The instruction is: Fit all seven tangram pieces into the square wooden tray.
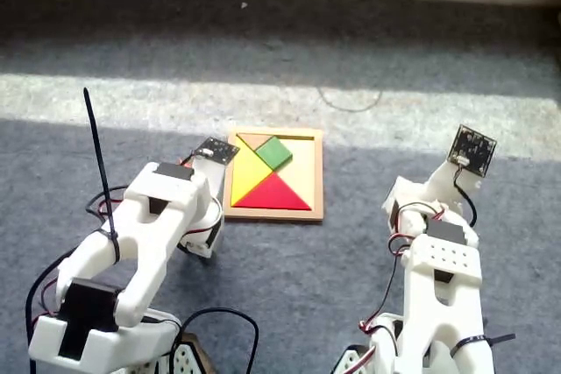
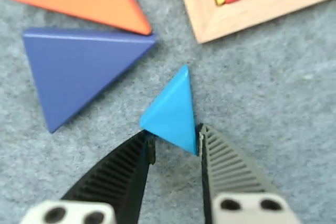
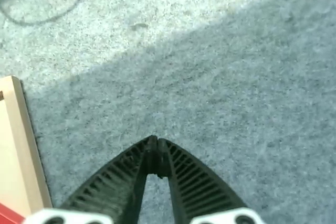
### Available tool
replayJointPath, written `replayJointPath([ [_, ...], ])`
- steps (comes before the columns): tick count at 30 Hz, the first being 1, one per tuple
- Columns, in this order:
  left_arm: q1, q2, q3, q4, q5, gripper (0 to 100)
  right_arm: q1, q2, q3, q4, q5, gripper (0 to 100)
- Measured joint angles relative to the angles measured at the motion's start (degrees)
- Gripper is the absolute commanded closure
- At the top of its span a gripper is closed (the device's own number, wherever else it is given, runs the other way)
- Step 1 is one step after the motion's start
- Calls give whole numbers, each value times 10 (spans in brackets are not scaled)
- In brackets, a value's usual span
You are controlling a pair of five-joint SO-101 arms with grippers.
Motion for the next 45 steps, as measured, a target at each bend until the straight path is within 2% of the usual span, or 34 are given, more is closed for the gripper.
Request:
replayJointPath([
  [3,0,-9,0,0,0,855,0,0,0,0,0,988],
  [9,-7,-81,17,-4,3,730,0,0,0,0,0,988],
  [22,-4,-109,47,-64,18,730,0,0,0,0,0,988],
  [34,-5,-106,47,-69,6,730,0,0,0,0,0,988],
  [40,-5,-9,-15,-60,6,790,0,0,0,0,0,988],
  [45,-3,47,-66,-33,7,796,0,0,0,0,0,988],
])
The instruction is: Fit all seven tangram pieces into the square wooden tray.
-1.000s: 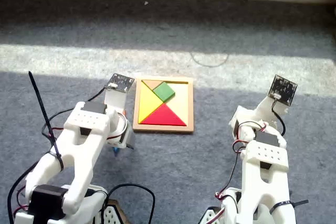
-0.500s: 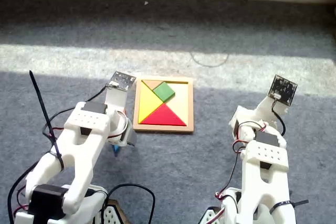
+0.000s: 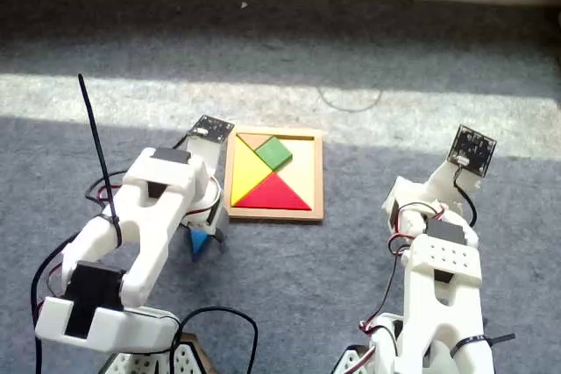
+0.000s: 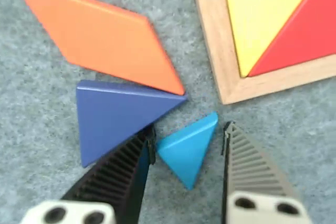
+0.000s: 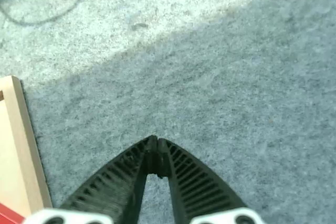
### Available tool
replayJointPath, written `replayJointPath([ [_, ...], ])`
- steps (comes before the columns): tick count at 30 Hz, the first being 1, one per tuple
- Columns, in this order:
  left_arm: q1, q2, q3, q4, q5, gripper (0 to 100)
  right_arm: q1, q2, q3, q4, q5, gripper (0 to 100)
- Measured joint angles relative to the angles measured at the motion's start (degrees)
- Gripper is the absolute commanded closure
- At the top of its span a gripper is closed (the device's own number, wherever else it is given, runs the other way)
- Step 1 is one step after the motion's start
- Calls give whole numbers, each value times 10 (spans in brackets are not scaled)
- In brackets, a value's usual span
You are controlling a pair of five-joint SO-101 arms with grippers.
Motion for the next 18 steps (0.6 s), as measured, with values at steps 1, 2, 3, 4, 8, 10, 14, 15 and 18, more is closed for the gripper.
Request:
replayJointPath([
  [1,0,0,-2,1,0,796,0,0,0,0,0,988],
  [2,0,0,-2,1,0,796,0,0,0,0,0,988],
  [3,0,0,-3,1,0,797,0,0,0,0,0,988],
  [4,0,1,-3,1,0,797,0,0,0,0,0,988],
  [8,0,1,-3,4,0,798,0,0,2,0,0,988],
  [10,0,1,-4,5,1,818,0,0,2,0,0,988],
  [14,0,1,-4,9,1,913,0,0,2,0,0,988],
  [15,0,1,-4,9,1,921,0,0,2,0,0,988],
  [18,0,1,-4,10,-10,916,0,0,2,0,0,988],
])
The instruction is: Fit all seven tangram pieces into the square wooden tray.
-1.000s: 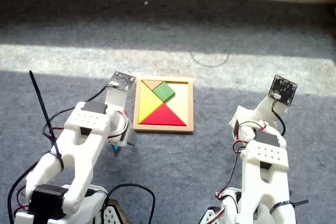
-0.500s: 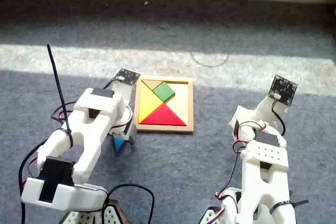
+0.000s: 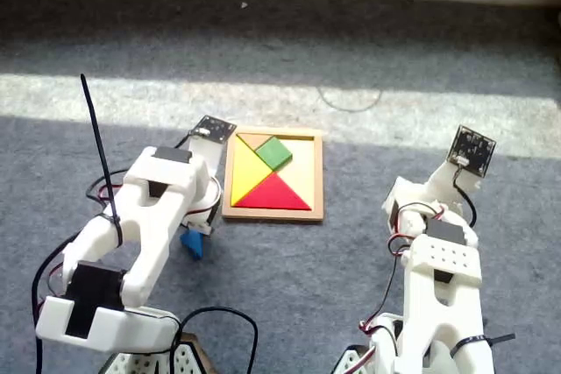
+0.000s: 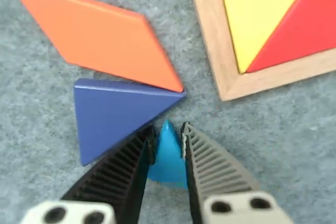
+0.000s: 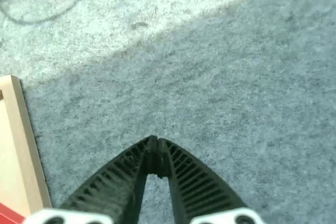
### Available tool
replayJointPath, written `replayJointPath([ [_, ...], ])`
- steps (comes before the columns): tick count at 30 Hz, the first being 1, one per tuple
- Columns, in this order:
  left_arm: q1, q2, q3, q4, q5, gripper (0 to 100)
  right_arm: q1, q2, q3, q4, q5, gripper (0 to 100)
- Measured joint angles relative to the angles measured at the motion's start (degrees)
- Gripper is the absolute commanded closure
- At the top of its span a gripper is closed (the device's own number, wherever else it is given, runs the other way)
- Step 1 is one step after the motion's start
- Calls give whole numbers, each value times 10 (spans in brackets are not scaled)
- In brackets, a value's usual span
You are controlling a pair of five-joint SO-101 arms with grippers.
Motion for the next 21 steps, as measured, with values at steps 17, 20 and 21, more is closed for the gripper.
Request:
replayJointPath([
  [17,-2,-97,18,51,-15,765,0,0,0,0,0,988],
  [20,-2,-170,67,53,-2,716,0,0,0,0,0,988],
  [21,-3,-193,84,54,11,721,0,0,0,0,0,988],
])
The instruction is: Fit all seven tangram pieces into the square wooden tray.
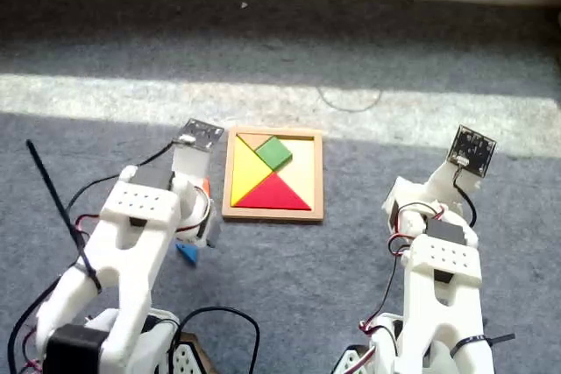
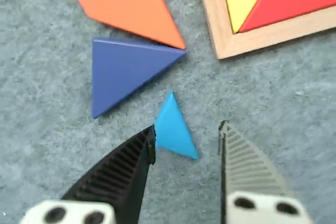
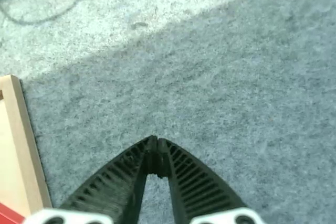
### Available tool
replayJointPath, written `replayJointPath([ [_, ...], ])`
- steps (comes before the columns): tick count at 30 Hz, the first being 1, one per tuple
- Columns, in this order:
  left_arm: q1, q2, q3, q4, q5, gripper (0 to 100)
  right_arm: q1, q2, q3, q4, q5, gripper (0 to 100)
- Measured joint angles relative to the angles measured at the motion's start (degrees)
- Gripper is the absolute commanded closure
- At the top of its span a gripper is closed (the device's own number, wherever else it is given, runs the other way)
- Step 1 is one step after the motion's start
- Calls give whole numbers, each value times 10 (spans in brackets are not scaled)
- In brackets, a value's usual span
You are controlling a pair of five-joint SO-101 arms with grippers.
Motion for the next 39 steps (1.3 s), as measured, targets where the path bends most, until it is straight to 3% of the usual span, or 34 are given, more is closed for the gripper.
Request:
replayJointPath([
  [8,-39,-105,83,5,25,726,0,0,0,0,0,988],
  [16,-38,-28,91,-40,31,729,0,0,0,0,0,988],
  [24,-36,74,47,-47,32,825,0,0,0,0,0,988],
  [39,-30,29,57,-47,31,823,0,0,0,0,0,988],
])
